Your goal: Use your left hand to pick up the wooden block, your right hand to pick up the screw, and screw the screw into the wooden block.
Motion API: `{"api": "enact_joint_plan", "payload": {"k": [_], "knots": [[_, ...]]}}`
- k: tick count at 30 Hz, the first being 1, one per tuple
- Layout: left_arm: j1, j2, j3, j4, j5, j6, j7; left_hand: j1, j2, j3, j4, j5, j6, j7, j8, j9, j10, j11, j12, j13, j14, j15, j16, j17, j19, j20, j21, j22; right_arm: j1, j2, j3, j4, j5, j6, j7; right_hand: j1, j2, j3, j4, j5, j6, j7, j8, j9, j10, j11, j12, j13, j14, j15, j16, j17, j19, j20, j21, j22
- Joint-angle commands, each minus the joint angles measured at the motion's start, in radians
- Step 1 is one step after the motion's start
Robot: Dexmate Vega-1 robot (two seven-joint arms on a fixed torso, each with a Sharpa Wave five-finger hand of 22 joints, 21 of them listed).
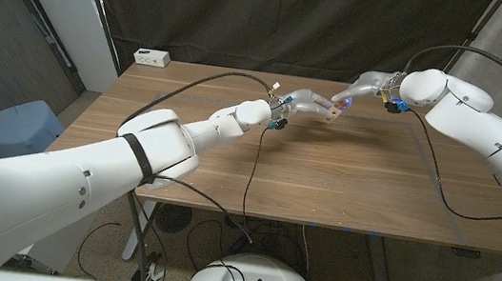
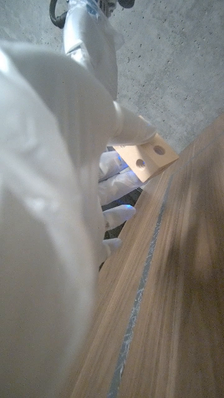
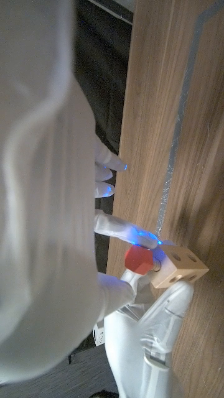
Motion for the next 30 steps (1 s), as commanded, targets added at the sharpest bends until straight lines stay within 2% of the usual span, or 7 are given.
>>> {"api": "enact_joint_plan", "payload": {"k": [1, 7, 10, 15, 18, 24, 30], "knots": [[-0.001, -0.001, 0.000, 0.000, -0.003, 0.008, -0.004, 0.009, 0.009, 0.009, -0.001, 0.006, 0.014, -0.003, 0.015, 0.005, 0.005, -0.001, 0.009, 0.003, 0.008, -0.066, 0.005, 0.002, 0.007, 0.002, 0.009, 0.005, 0.004, 0.002, -0.009, -0.006, -0.036, -0.012, 0.021, -0.040, -0.009, -0.020, 0.008, 0.013, -0.040, 0.011, -0.023, -0.015, -0.014, 0.017, -0.013, 0.002, -0.009, 0.019, -0.007, 0.004, -0.019, 0.008, -0.005, 0.005], [-0.002, -0.001, 0.001, 0.000, -0.003, 0.006, -0.004, 0.011, 0.010, 0.009, -0.001, 0.006, 0.013, -0.003, 0.014, 0.005, 0.003, -0.001, 0.008, 0.002, 0.008, -0.066, 0.005, 0.002, 0.008, 0.003, 0.009, 0.006, 0.000, 0.002, -0.003, -0.009, -0.036, -0.013, 0.024, -0.082, -0.012, -0.040, 0.017, 0.022, -0.102, 0.036, -0.056, -0.040, -0.038, 0.034, -0.028, 0.003, -0.030, 0.031, -0.020, 0.004, -0.044, 0.013, -0.009, 0.005], [-0.001, -0.002, 0.000, 0.000, -0.004, 0.004, -0.004, 0.011, 0.011, 0.009, -0.001, 0.006, 0.012, -0.003, 0.014, 0.005, 0.003, 0.000, 0.008, 0.003, 0.009, -0.066, 0.005, 0.002, 0.008, 0.002, 0.009, 0.006, -0.003, 0.002, 0.000, -0.011, -0.034, -0.013, 0.022, -0.086, -0.011, -0.042, 0.018, 0.023, -0.109, 0.044, -0.060, -0.043, -0.041, 0.039, -0.030, 0.004, -0.032, 0.032, -0.021, 0.005, -0.047, 0.014, -0.010, 0.005], [-0.001, -0.002, 0.000, 0.000, -0.003, 0.001, -0.004, 0.012, 0.011, 0.010, -0.001, 0.006, 0.012, -0.003, 0.013, 0.005, 0.004, -0.001, 0.008, 0.002, 0.010, -0.065, 0.006, 0.002, 0.010, 0.002, 0.009, 0.006, -0.006, -0.001, 0.008, -0.012, -0.028, -0.007, 0.022, -0.108, -0.012, -0.054, 0.019, 0.030, -0.182, 0.065, -0.094, -0.060, -0.067, 0.056, -0.040, 0.005, -0.046, 0.043, -0.029, 0.004, -0.064, 0.019, -0.010, 0.005], [0.000, -0.002, -0.001, 0.000, -0.004, -0.001, -0.005, 0.013, 0.011, 0.010, -0.001, 0.006, 0.010, -0.003, 0.013, 0.005, 0.004, 0.002, 0.008, 0.003, 0.009, -0.065, 0.005, 0.002, 0.010, 0.002, 0.009, 0.006, -0.011, -0.007, 0.022, -0.007, -0.007, 0.020, 0.024, -0.125, -0.008, -0.062, 0.019, 0.034, -0.250, 0.084, -0.126, -0.075, -0.109, 0.064, -0.052, 0.006, -0.069, 0.054, -0.039, 0.003, -0.087, 0.023, -0.012, 0.005], [0.004, 0.001, -0.005, -0.001, -0.005, -0.008, -0.001, 0.013, 0.012, 0.010, -0.001, 0.006, 0.009, -0.003, 0.012, 0.005, 0.004, 0.000, 0.008, 0.003, 0.011, -0.065, 0.006, 0.002, 0.011, 0.001, 0.009, 0.006, -0.013, -0.024, 0.050, 0.004, 0.049, 0.074, 0.057, -0.092, 0.017, -0.046, -0.009, 0.038, -0.383, 0.103, -0.198, -0.107, -0.207, 0.075, -0.060, 0.008, -0.139, 0.072, -0.057, -0.003, -0.149, 0.031, -0.015, 0.005], [0.008, 0.003, -0.010, -0.001, -0.007, -0.011, 0.008, 0.013, 0.012, 0.010, -0.001, 0.006, 0.008, -0.003, 0.012, 0.005, 0.002, 0.000, 0.007, 0.002, 0.010, -0.064, 0.005, 0.002, 0.011, 0.001, 0.008, 0.006, -0.015, -0.042, 0.068, -0.010, 0.076, 0.095, 0.078, -0.065, 0.036, -0.029, -0.028, 0.030, -0.447, 0.112, -0.237, -0.124, -0.263, 0.080, -0.059, 0.009, -0.182, 0.083, -0.060, -0.004, -0.178, 0.035, -0.014, 0.004]]}}
